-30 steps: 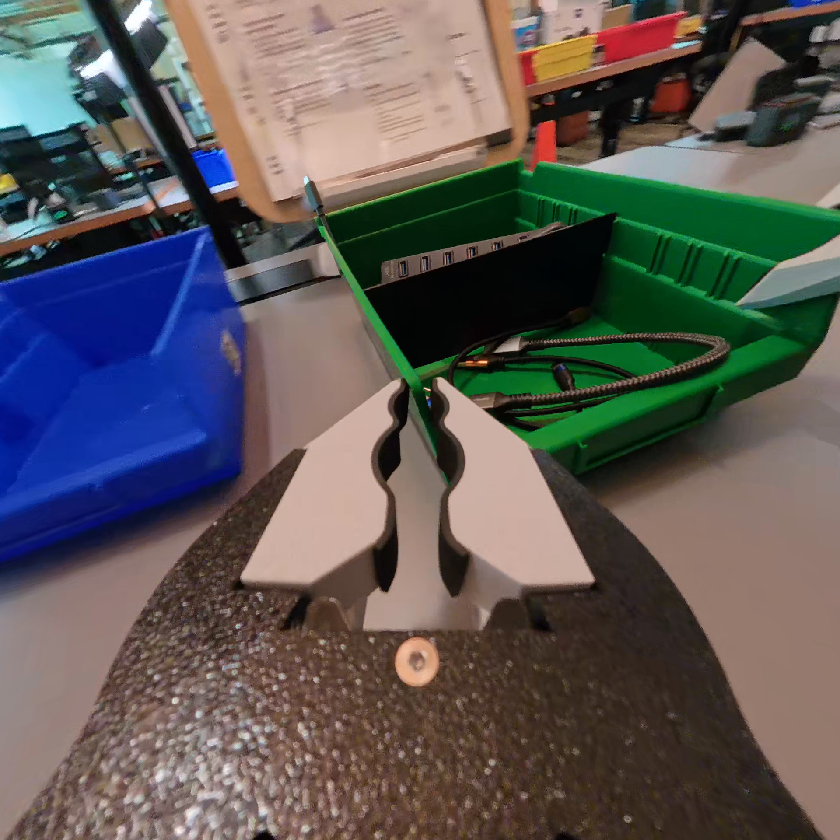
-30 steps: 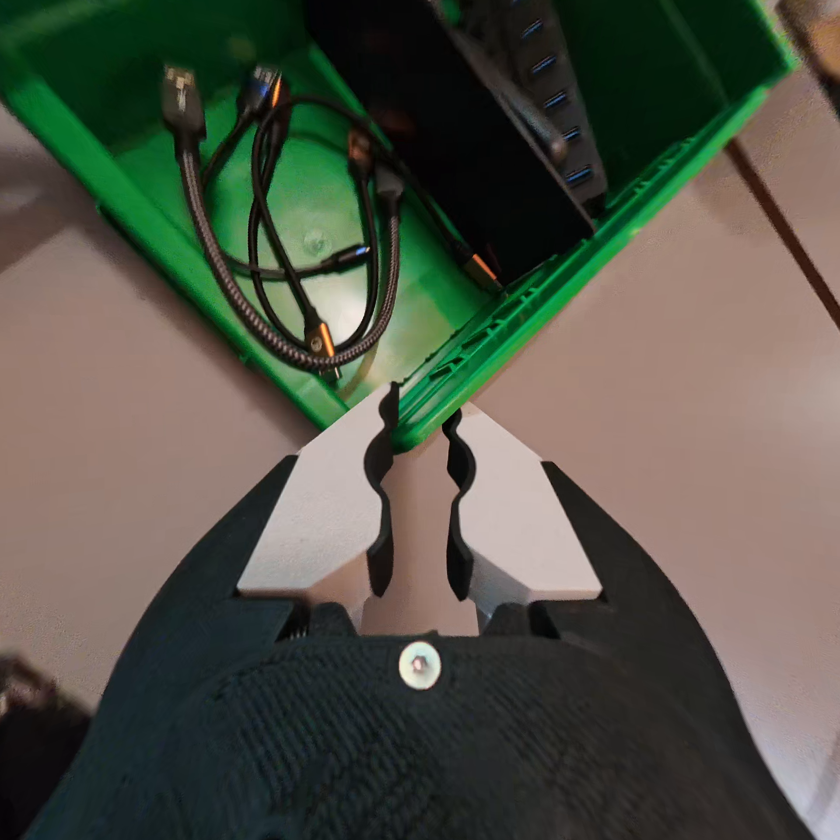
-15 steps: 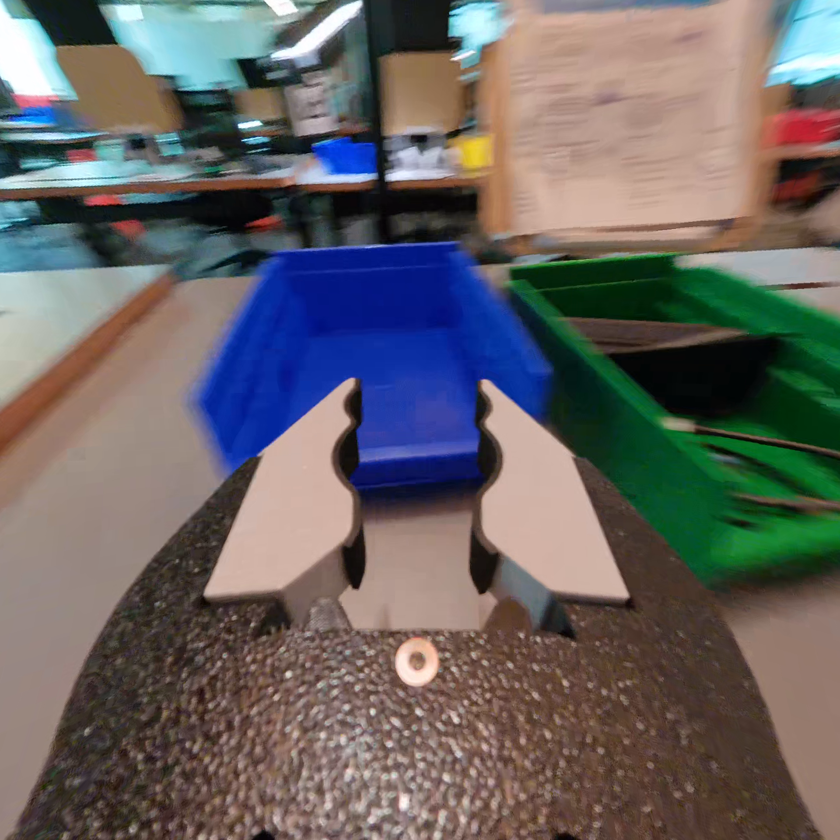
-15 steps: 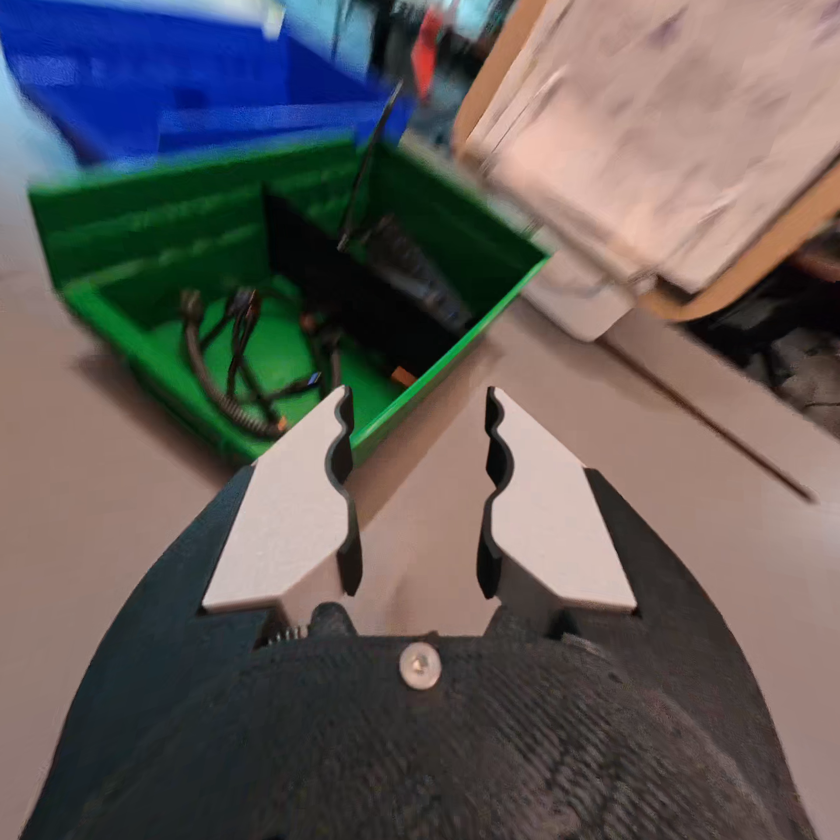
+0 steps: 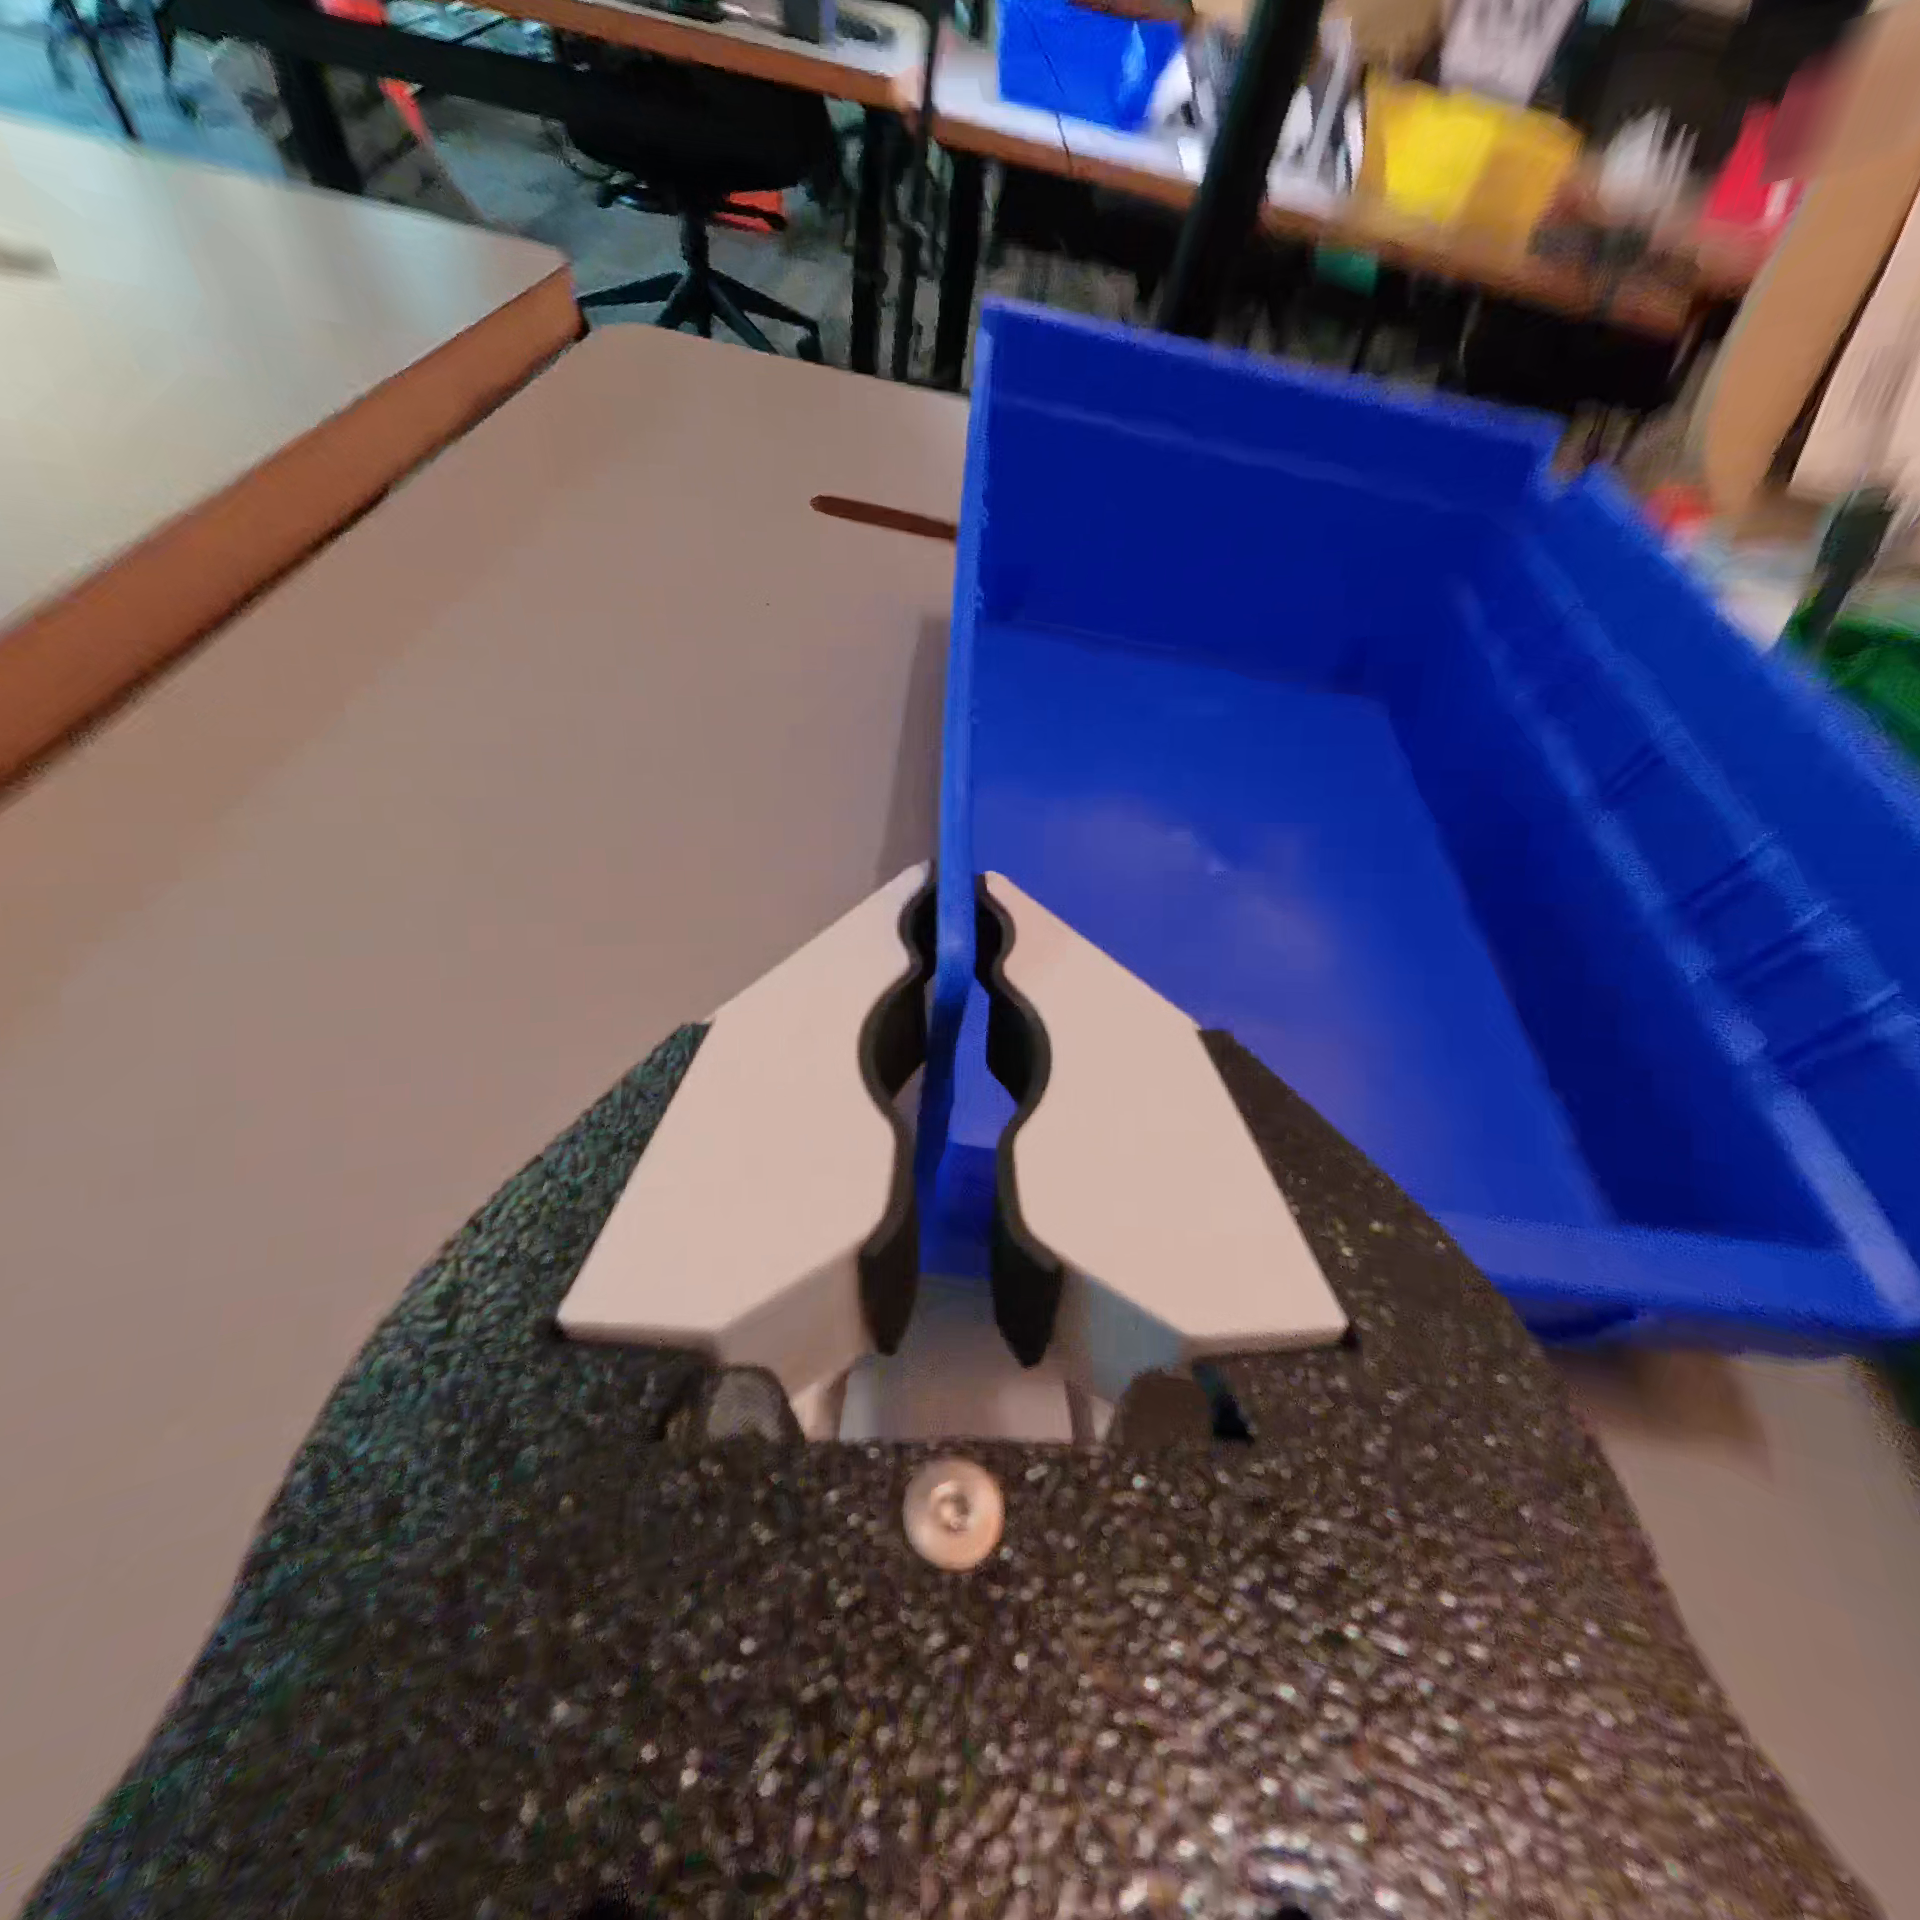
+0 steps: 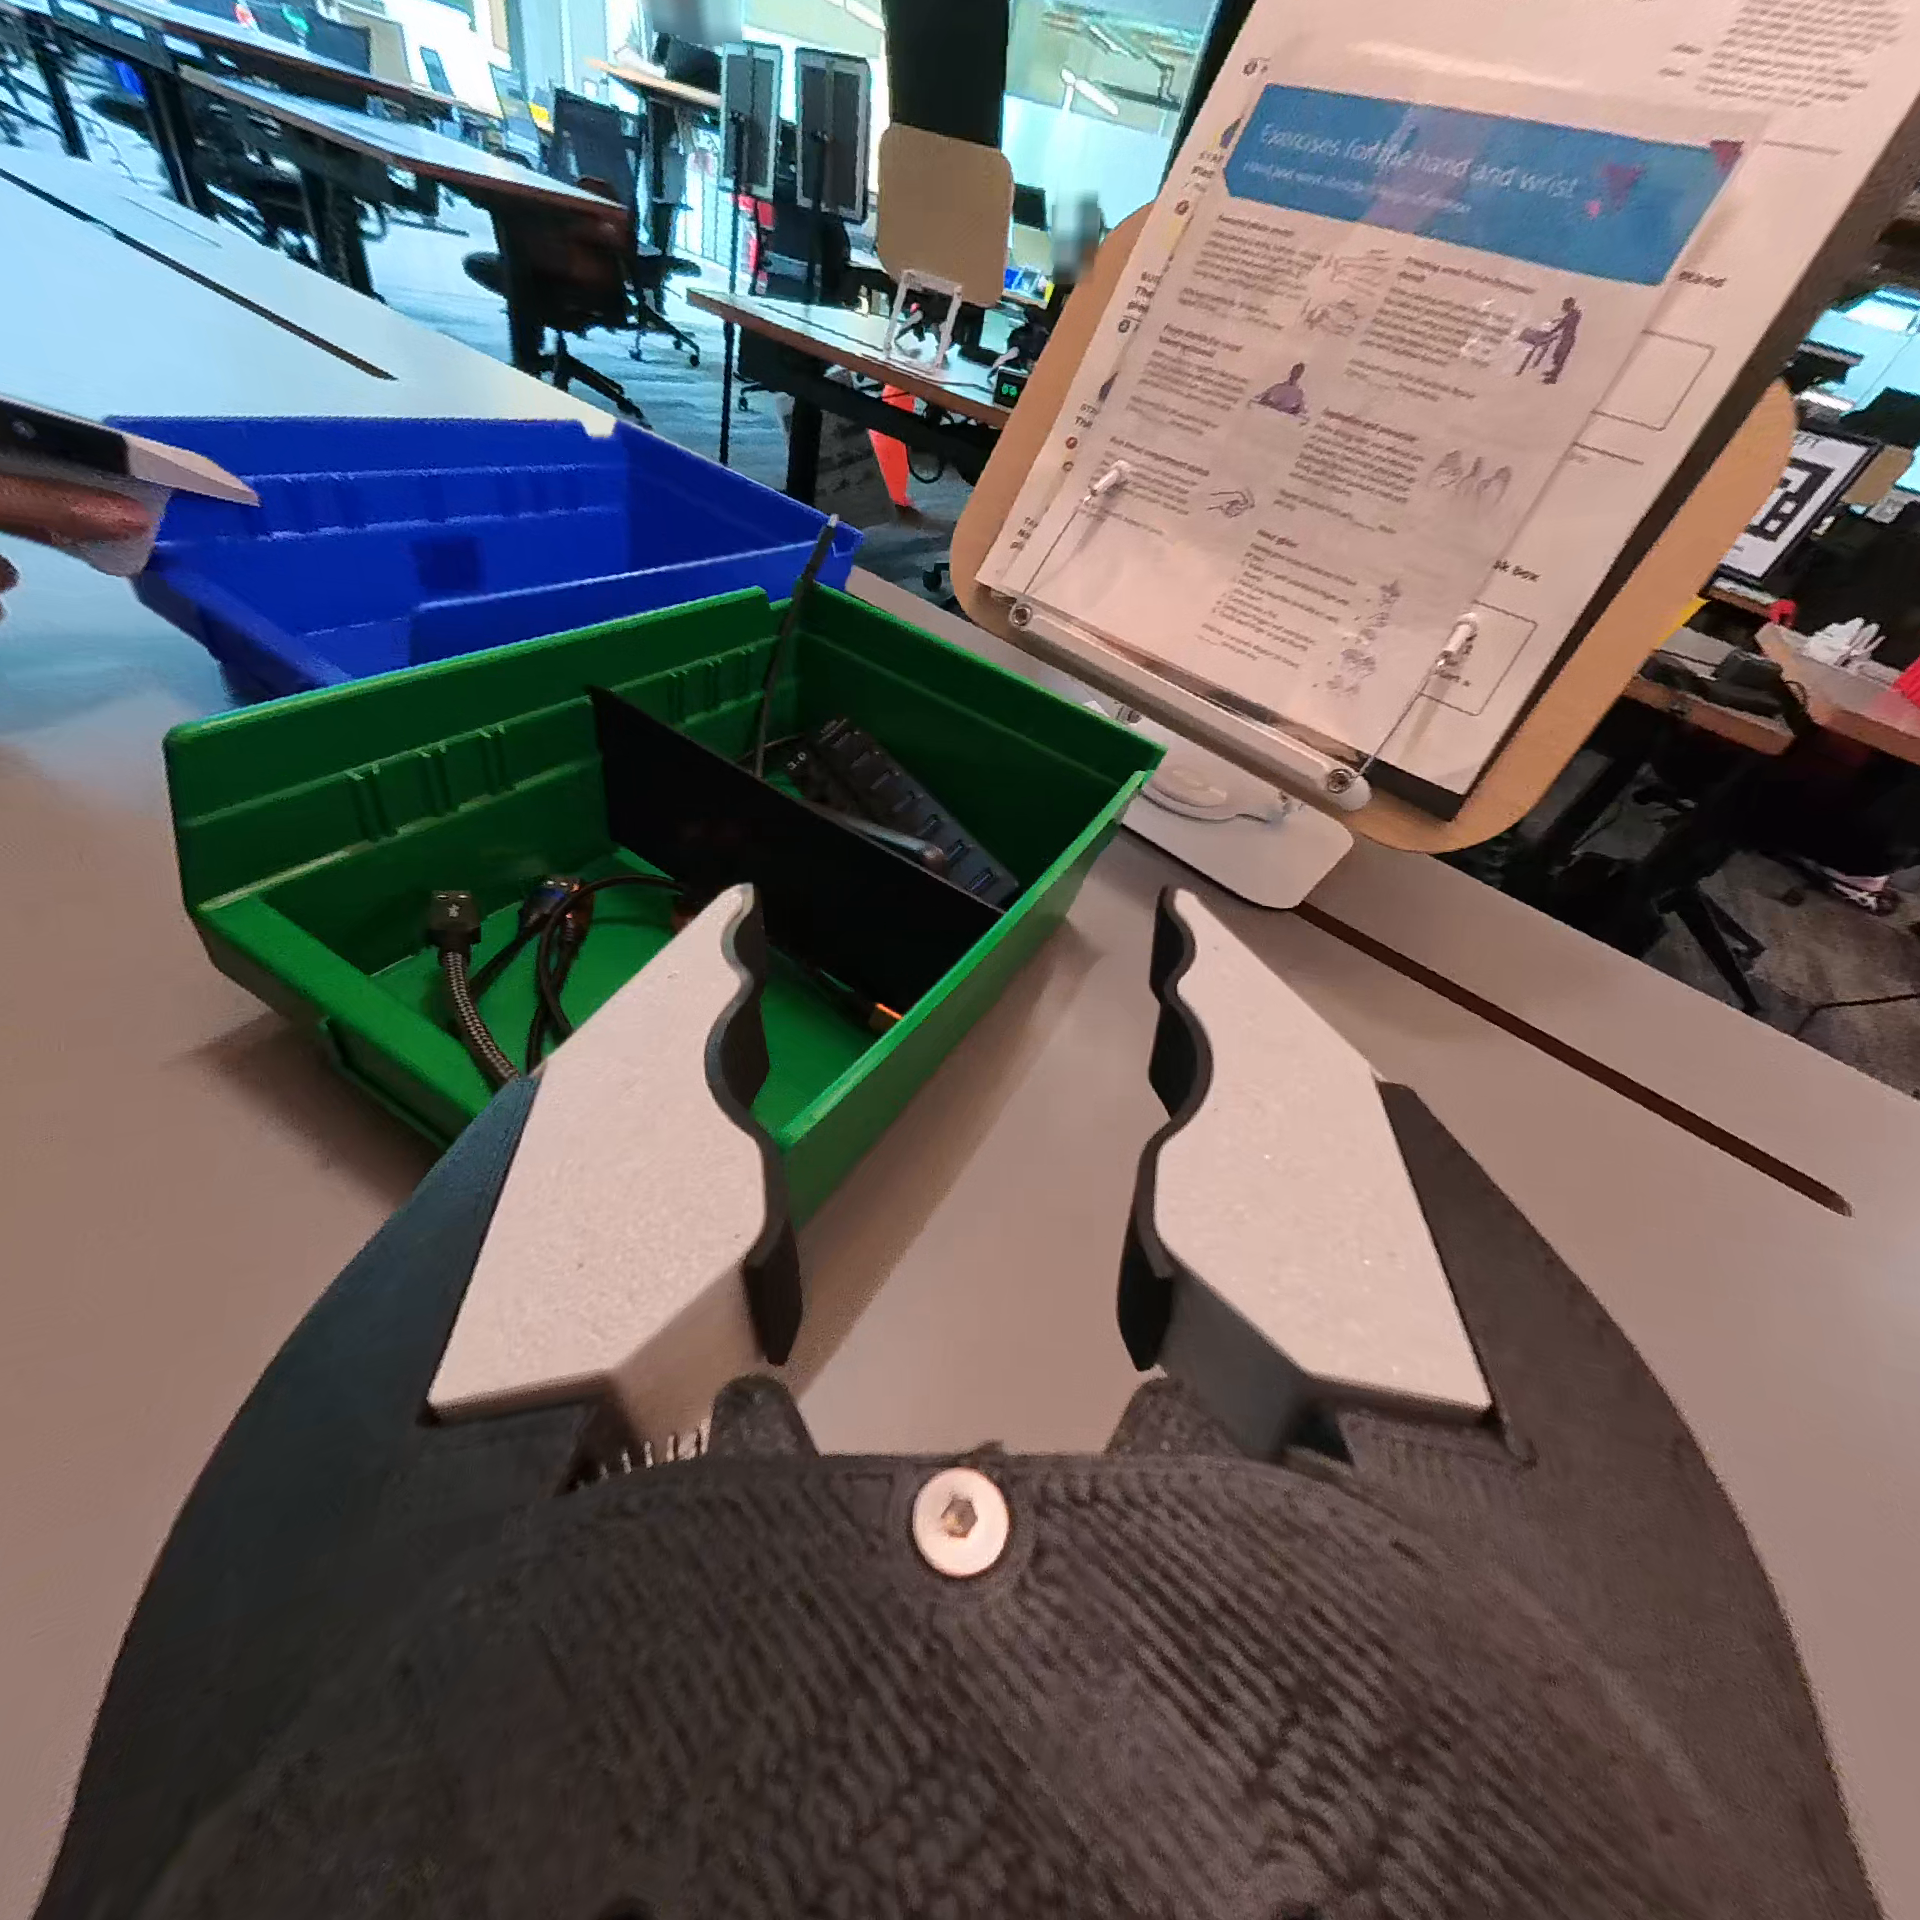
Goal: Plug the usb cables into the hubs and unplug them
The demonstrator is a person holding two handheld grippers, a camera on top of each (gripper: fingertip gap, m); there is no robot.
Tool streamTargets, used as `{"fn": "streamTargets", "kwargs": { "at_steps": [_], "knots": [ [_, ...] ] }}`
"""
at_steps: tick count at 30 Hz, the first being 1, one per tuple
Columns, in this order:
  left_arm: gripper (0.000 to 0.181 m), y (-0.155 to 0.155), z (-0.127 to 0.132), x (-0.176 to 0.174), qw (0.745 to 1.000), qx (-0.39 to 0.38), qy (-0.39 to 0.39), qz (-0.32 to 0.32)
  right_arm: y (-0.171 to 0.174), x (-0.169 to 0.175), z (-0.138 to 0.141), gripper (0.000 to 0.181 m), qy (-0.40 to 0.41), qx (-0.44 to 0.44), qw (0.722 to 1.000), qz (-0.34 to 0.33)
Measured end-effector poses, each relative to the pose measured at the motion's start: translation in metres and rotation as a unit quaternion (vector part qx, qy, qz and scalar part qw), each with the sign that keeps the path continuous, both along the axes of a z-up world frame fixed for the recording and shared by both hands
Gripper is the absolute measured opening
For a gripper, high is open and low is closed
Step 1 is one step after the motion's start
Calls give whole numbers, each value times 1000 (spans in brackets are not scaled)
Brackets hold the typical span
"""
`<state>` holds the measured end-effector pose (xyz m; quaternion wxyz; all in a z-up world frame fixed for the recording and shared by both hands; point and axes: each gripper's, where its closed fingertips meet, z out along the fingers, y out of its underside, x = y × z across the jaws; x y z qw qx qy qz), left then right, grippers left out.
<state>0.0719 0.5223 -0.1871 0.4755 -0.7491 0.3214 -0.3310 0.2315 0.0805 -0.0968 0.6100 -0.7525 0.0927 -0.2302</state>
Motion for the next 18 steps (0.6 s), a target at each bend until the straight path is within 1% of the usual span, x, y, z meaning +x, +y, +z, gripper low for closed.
{"fn": "streamTargets", "kwargs": {
  "at_steps": [1,2,4,8,11,13,16,18],
  "knots": [
    [2,-1,4,-4,998,-28,-43,25,2,-2,-1,73,3,4,1000,6],
    [2,-5,7,-8,997,-34,-66,36,4,-4,0,73,7,11,1000,13],
    [2,-13,14,-21,994,-15,-77,76,7,-9,1,74,19,26,999,28],
    [3,-40,49,-48,986,30,-116,116,8,-12,9,76,17,57,998,31],
    [3,-68,95,-60,977,70,-171,106,12,-16,13,82,10,74,997,35],
    [3,-94,128,-59,969,103,-204,93,17,-21,19,91,9,97,995,37],
    [2,-144,165,-45,960,136,-238,54,24,-38,32,98,3,142,988,55],
    [2,-182,178,-27,956,145,-256,19,27,-50,41,98,-9,165,984,63]
  ]
}}
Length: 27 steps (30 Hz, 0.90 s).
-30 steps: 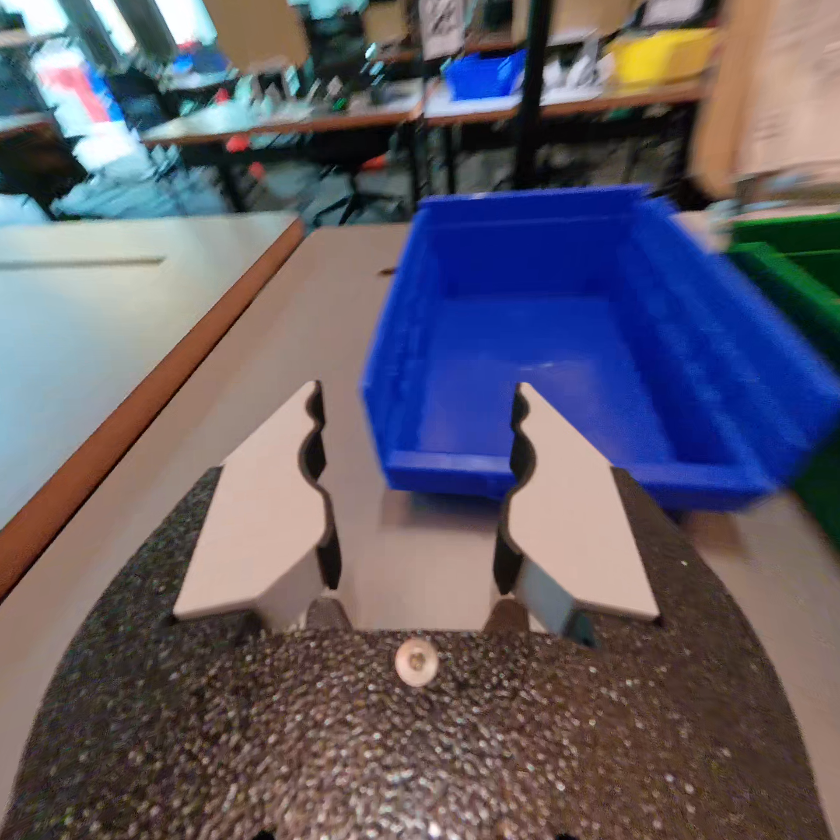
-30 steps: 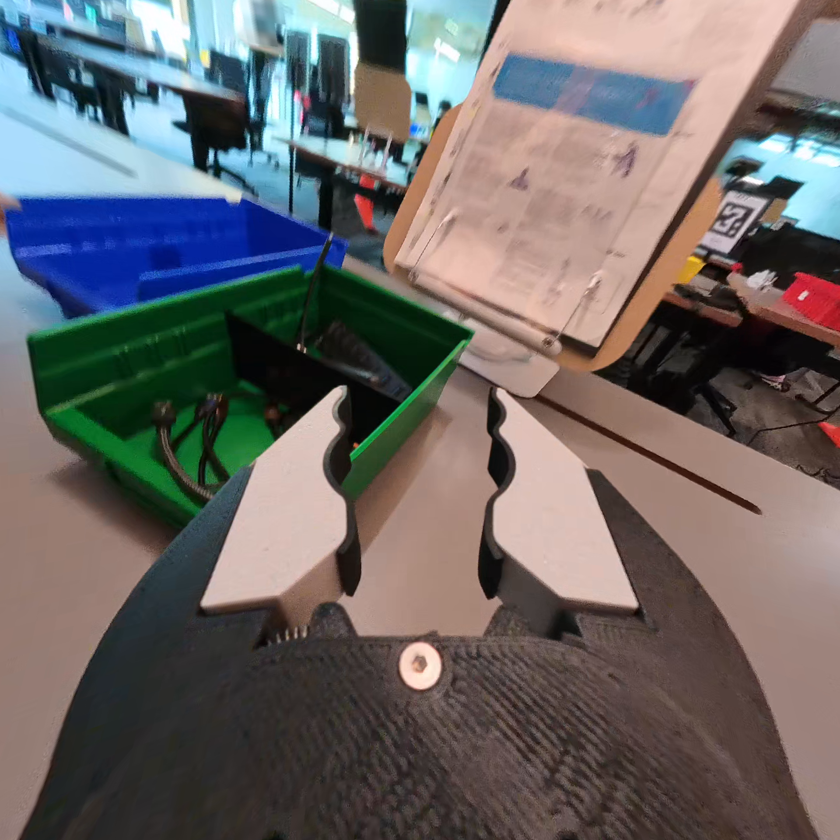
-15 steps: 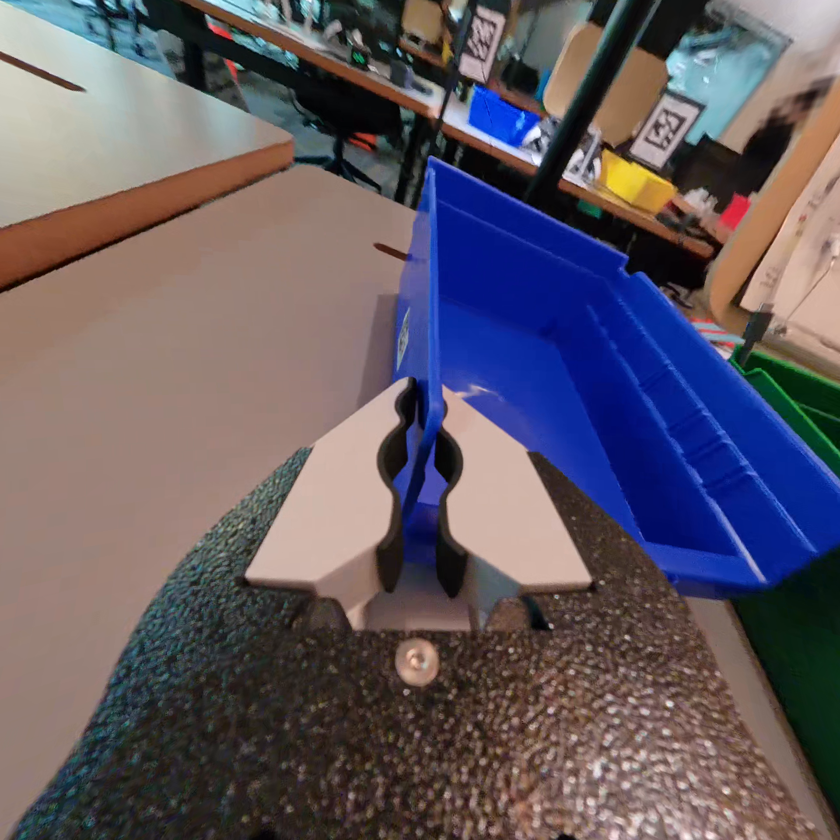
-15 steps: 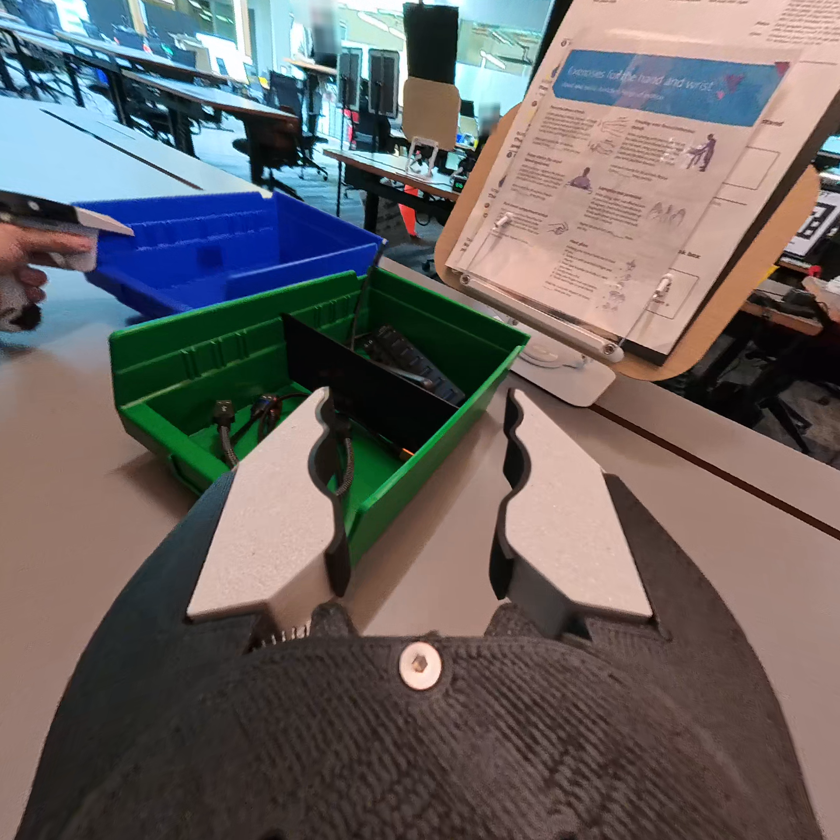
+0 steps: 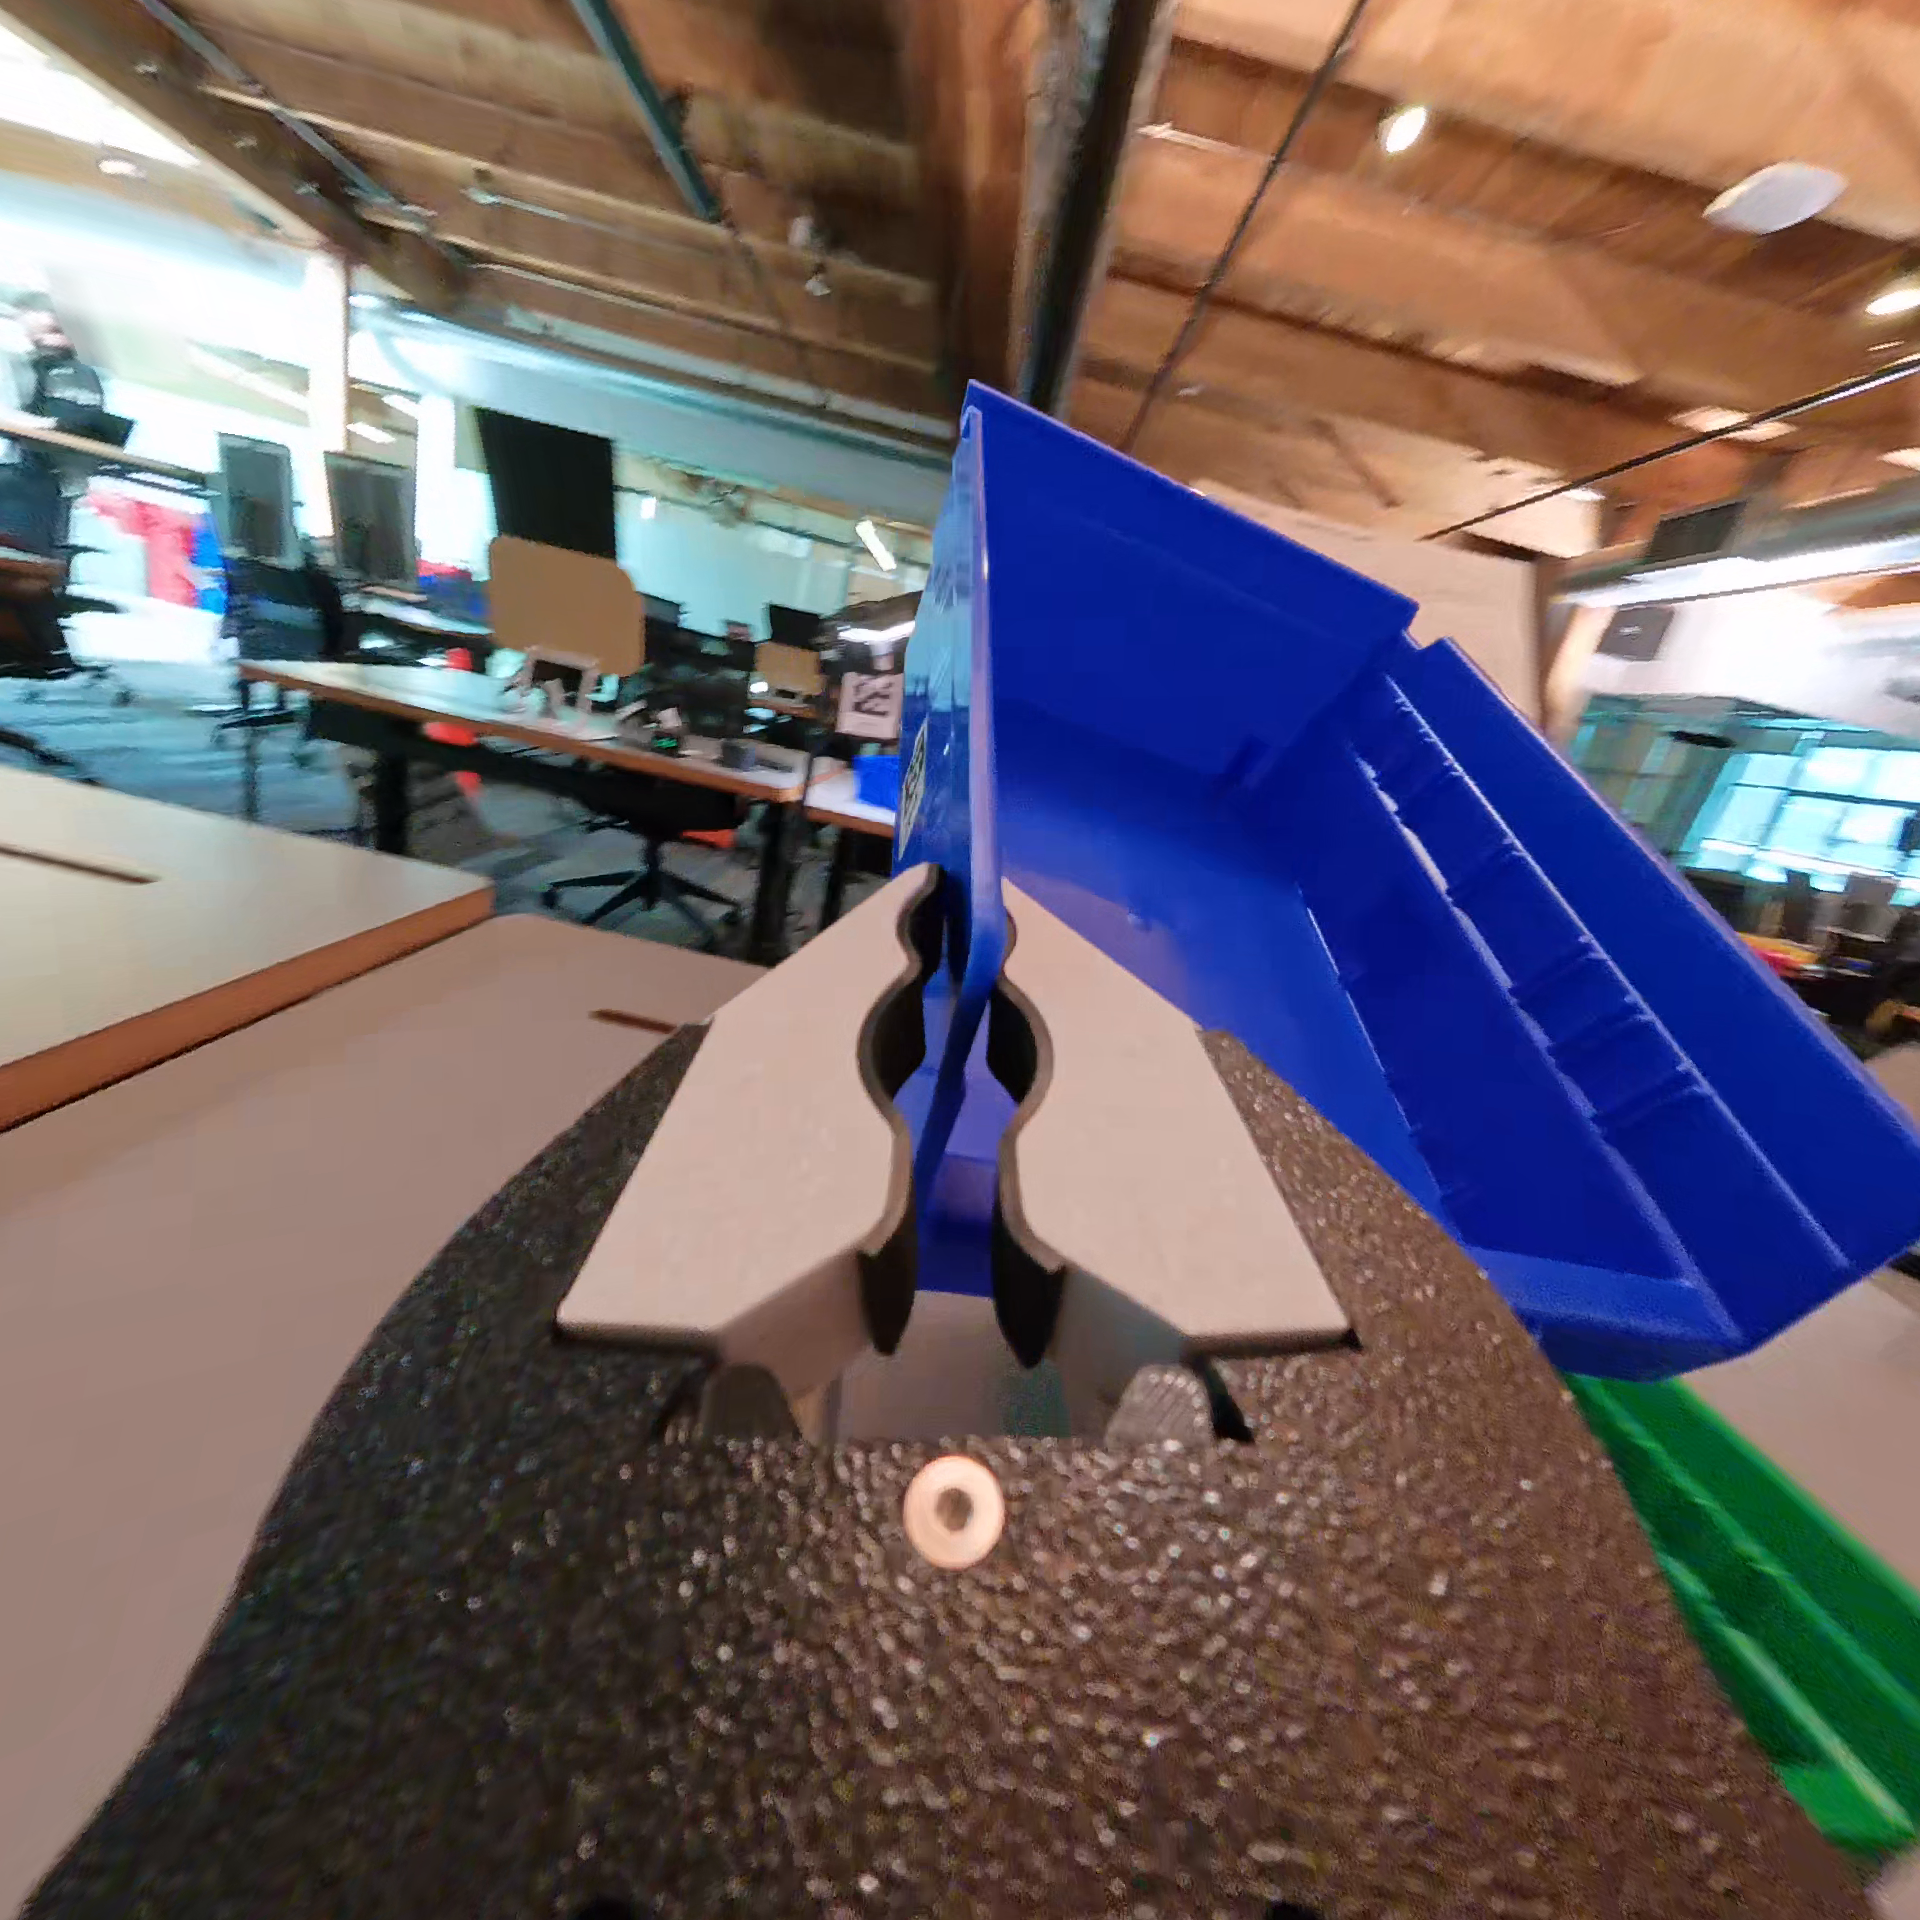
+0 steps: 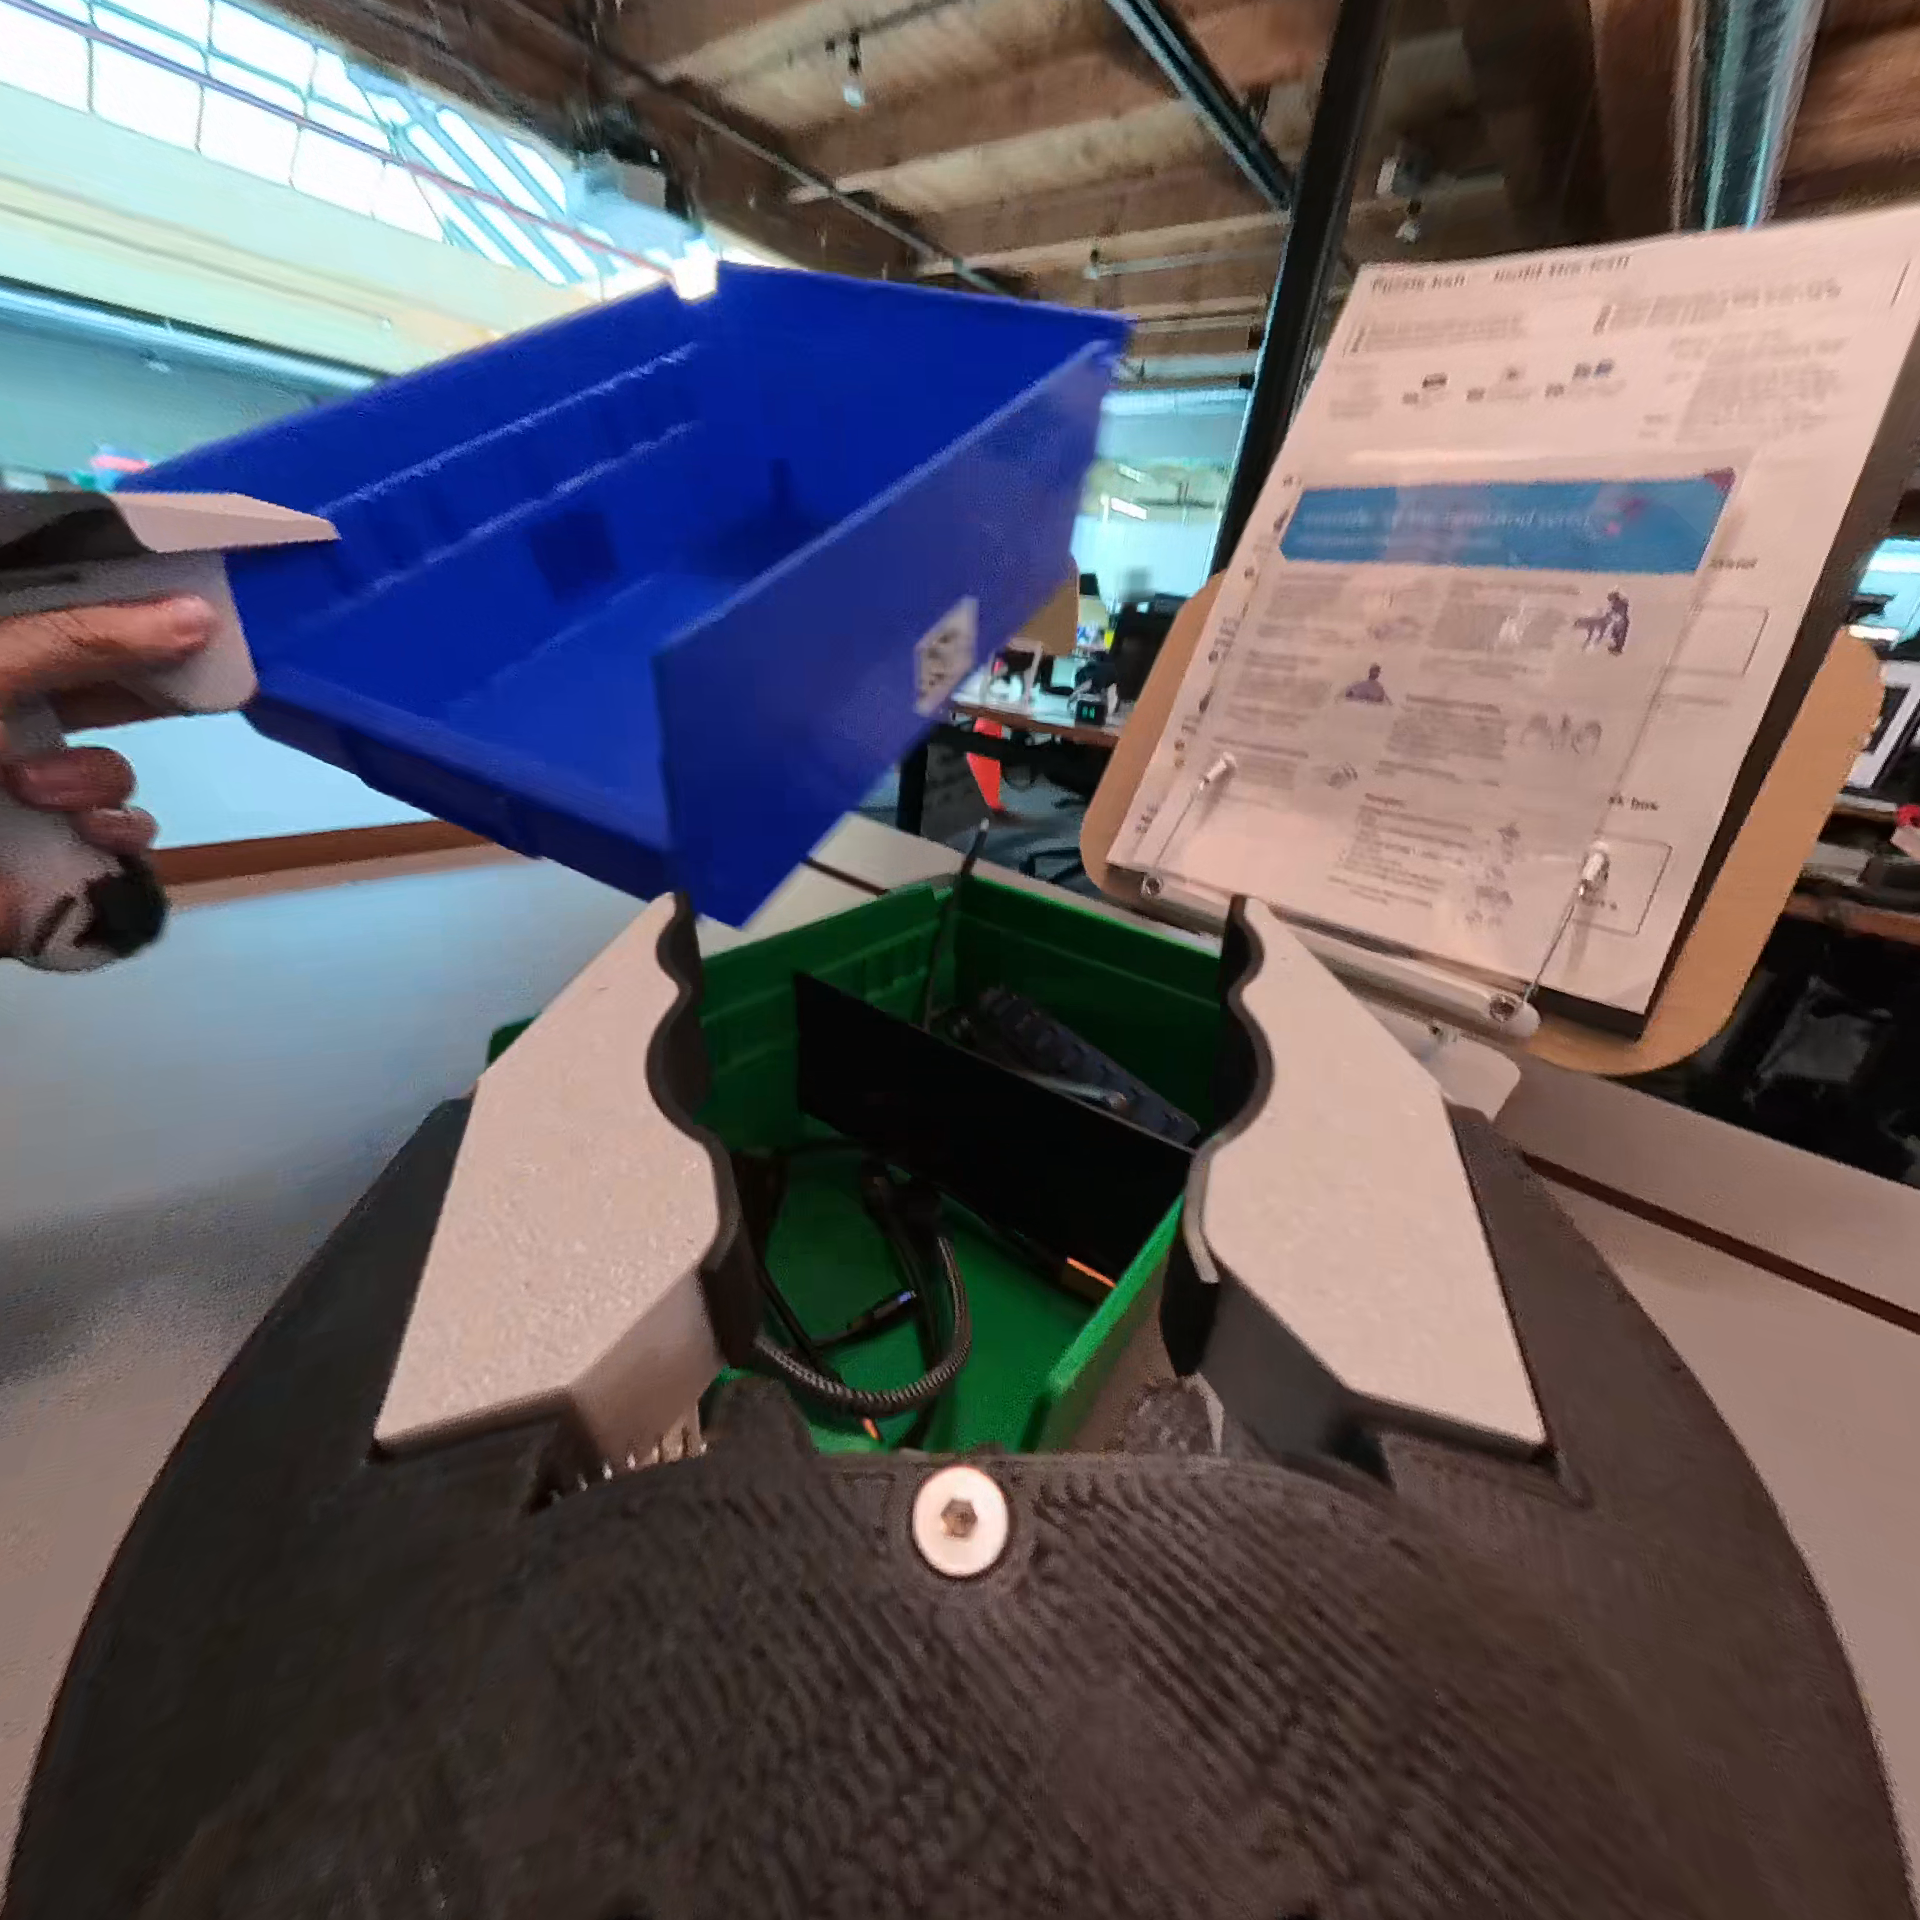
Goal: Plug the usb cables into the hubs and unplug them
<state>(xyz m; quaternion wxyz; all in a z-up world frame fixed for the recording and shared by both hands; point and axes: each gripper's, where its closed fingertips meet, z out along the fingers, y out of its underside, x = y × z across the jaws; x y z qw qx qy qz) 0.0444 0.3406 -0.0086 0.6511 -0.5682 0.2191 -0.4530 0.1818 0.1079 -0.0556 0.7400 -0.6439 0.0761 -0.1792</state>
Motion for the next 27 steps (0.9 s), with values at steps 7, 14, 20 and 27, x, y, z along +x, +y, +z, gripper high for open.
{"fn": "streamTargets", "kwargs": {
  "at_steps": [7,14,20,27],
  "knots": [
    [2,-126,23,61,991,106,-14,-82,-28,17,23,46,37,119,991,-47],
    [15,-229,36,80,962,259,-50,-67,-92,90,17,4,173,229,952,-107],
    [30,-283,23,103,942,304,-28,-142,-129,133,3,3,273,299,911,-83],
    [60,-241,-26,110,954,203,99,-195,-228,193,-4,3,279,342,875,-201]
  ]
}}
